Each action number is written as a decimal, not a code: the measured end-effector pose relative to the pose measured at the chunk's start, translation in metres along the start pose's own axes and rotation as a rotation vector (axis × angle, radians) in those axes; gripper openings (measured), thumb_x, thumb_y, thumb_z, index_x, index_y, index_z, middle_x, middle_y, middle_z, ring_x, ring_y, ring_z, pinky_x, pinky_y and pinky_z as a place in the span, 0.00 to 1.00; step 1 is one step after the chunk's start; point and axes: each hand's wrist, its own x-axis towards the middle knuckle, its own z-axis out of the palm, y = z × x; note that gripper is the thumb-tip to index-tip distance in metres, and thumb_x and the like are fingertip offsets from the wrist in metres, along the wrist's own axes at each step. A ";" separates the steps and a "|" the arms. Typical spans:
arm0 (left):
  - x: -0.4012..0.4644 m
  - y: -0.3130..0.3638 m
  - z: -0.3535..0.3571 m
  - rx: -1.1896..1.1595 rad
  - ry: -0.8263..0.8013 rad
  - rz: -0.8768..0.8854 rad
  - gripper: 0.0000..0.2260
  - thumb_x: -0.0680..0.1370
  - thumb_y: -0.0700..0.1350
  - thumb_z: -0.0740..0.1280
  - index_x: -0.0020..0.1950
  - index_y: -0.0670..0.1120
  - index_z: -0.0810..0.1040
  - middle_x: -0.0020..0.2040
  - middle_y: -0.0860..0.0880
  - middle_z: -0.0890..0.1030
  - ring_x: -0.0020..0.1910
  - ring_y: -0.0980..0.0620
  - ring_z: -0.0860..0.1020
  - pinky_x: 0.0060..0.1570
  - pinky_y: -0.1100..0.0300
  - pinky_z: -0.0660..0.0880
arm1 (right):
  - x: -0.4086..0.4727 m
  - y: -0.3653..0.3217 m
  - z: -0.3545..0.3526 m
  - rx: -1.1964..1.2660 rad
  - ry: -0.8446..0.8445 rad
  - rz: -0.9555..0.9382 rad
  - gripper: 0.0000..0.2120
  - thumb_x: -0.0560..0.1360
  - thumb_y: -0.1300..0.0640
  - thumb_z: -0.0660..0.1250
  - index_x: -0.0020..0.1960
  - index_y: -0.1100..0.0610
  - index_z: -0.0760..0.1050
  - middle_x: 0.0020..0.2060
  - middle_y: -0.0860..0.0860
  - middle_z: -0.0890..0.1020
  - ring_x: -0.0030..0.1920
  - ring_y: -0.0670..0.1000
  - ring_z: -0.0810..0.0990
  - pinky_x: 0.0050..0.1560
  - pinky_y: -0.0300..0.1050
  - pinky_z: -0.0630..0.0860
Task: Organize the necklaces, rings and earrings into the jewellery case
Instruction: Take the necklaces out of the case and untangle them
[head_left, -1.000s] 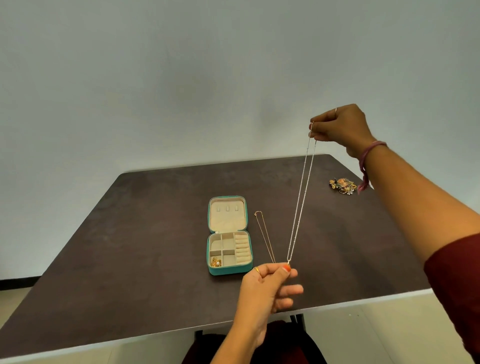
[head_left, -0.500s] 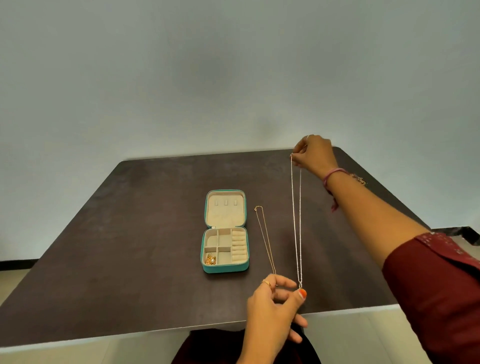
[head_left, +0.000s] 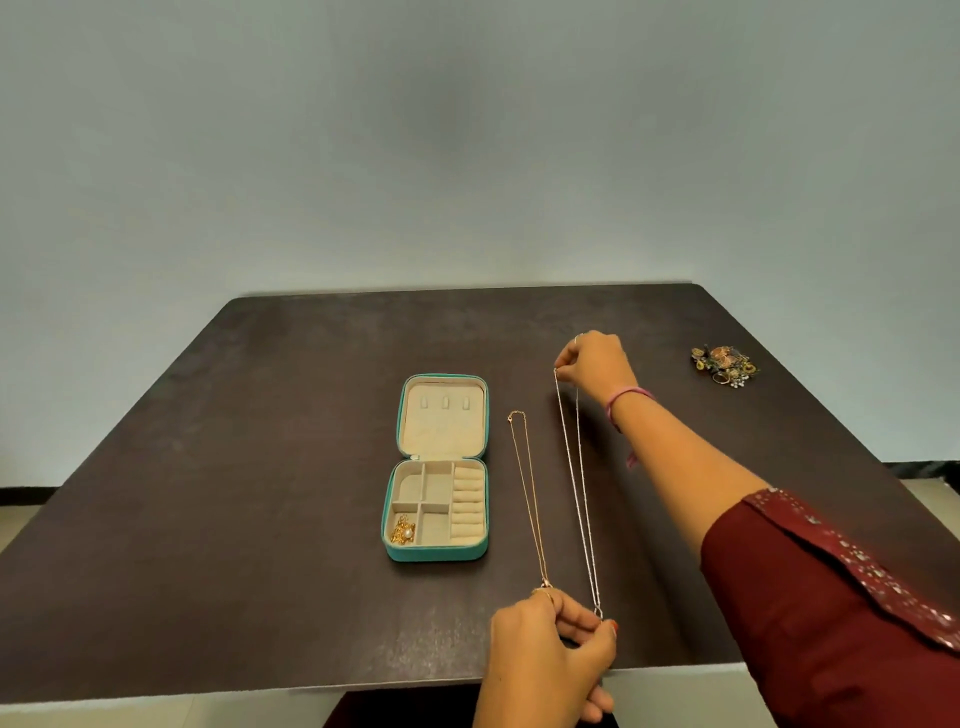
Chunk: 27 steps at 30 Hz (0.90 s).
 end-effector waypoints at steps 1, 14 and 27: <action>0.002 0.000 0.000 0.020 -0.002 -0.006 0.08 0.72 0.46 0.73 0.43 0.43 0.78 0.37 0.47 0.82 0.26 0.52 0.81 0.29 0.59 0.79 | 0.003 0.001 0.003 -0.012 -0.030 0.007 0.03 0.72 0.63 0.71 0.43 0.57 0.83 0.45 0.53 0.84 0.51 0.51 0.80 0.54 0.43 0.75; 0.023 -0.011 0.003 0.242 0.021 0.038 0.07 0.71 0.51 0.70 0.37 0.53 0.73 0.37 0.52 0.84 0.28 0.61 0.78 0.44 0.64 0.78 | 0.035 0.002 0.005 -0.030 -0.220 0.014 0.07 0.70 0.59 0.74 0.49 0.57 0.84 0.49 0.51 0.85 0.53 0.50 0.80 0.61 0.46 0.75; 0.026 -0.019 0.003 0.155 0.013 0.038 0.08 0.71 0.52 0.72 0.40 0.51 0.76 0.37 0.52 0.84 0.32 0.53 0.82 0.40 0.60 0.80 | 0.034 0.012 0.009 0.263 -0.245 0.192 0.09 0.69 0.62 0.75 0.49 0.59 0.84 0.44 0.52 0.84 0.46 0.48 0.77 0.59 0.44 0.75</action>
